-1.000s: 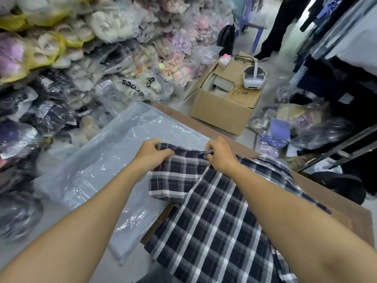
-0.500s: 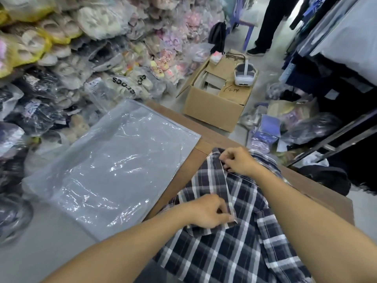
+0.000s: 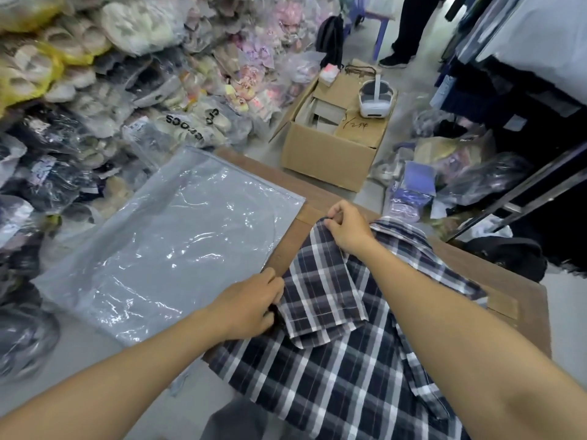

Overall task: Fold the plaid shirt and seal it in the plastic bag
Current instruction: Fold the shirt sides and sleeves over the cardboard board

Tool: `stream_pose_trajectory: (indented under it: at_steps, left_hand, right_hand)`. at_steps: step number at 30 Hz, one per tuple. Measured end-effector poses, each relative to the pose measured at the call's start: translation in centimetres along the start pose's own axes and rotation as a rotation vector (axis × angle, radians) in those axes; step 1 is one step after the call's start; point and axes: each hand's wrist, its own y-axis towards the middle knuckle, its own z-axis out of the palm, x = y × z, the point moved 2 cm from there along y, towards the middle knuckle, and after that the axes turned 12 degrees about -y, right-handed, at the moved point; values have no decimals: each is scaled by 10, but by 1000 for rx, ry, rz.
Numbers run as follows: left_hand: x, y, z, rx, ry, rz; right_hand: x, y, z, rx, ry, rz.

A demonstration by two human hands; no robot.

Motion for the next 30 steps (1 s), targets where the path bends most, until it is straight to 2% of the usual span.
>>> stream_pose_trajectory:
  at_steps: [5, 10, 12, 16, 20, 26, 30]
  left_hand:
    - [6, 2, -4, 8, -19, 28]
    - [15, -8, -3, -105, 43, 141]
    - [18, -14, -2, -159, 109, 197]
    - [21, -17, 1, -165, 245, 266]
    - [17, -10, 2, -141, 191, 262]
    - [15, -6, 5, -96, 208, 240]
    - [10, -6, -3, -219, 68, 124]
  right_hand:
    - [6, 1, 3, -17, 17, -7]
    - [-2, 3, 8, -37, 7, 47]
    - [-5, 5, 10, -47, 2, 56]
    - [-1, 5, 13, -71, 3, 60]
    - [2, 12, 11, -51, 75, 169]
    - [16, 20, 17, -19, 25, 162]
    - [20, 12, 11, -54, 13, 146]
